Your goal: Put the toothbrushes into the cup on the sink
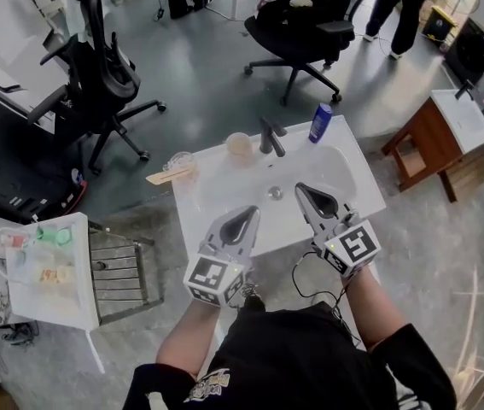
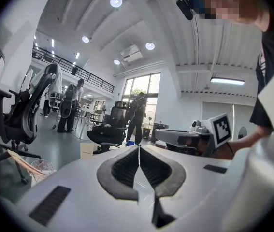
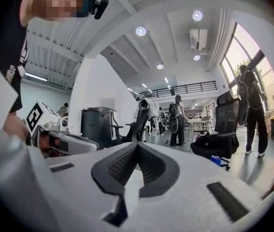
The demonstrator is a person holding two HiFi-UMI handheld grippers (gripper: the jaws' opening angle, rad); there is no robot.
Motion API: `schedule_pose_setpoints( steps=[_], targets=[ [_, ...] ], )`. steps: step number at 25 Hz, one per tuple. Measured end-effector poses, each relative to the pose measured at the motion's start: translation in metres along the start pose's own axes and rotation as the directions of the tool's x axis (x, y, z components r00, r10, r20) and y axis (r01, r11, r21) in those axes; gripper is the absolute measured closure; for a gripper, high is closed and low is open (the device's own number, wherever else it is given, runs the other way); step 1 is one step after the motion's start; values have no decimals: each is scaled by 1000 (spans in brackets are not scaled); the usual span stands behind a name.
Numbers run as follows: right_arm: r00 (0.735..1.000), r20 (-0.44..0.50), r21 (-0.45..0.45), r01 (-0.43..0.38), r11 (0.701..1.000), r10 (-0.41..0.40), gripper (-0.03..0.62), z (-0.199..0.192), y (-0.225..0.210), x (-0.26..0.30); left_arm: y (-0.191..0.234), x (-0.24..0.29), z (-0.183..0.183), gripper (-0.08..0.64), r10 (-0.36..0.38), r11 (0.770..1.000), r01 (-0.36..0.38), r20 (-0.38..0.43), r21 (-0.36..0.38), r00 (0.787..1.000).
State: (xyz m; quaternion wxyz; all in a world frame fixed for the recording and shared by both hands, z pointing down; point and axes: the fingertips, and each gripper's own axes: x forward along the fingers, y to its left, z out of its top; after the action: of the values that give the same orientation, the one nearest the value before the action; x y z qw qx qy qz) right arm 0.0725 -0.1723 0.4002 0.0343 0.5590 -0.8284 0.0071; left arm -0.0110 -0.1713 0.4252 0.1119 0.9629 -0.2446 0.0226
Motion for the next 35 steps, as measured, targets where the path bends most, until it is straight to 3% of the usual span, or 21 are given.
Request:
schedule_pose_setpoints(
  steps=[8, 13, 18, 23, 26, 31, 35],
  targets=[
    [982, 65, 3, -178, 984, 178, 586, -3, -23, -96, -106, 16, -18, 551, 166, 985, -167, 28, 36, 986],
    [953, 74, -18, -293, 956, 294, 586, -1, -18, -165, -179, 2, -32, 551, 290, 956, -292, 57, 25, 955],
    [931, 73, 3, -358, 934, 357, 586, 1, -9, -216, -239, -20, -34, 551, 367, 929, -370, 67, 33, 928],
    [906, 75, 0, -418, 908, 417, 586, 6, 29, -239, -253, -61, -26, 551, 457, 887, -461, 99, 28, 884],
    [901, 76, 9, -428, 904, 426, 586, 8, 51, -242, -255, -83, -22, 551, 479, 874, -485, 107, 34, 871],
    [906, 81, 30, -418, 908, 415, 586, 10, 96, -245, -248, -126, -27, 552, 494, 866, -499, 83, 40, 865],
    [926, 74, 37, -372, 927, 369, 586, 6, 118, -248, -241, -149, -31, 554, 467, 882, -470, 68, 38, 882]
  ],
)
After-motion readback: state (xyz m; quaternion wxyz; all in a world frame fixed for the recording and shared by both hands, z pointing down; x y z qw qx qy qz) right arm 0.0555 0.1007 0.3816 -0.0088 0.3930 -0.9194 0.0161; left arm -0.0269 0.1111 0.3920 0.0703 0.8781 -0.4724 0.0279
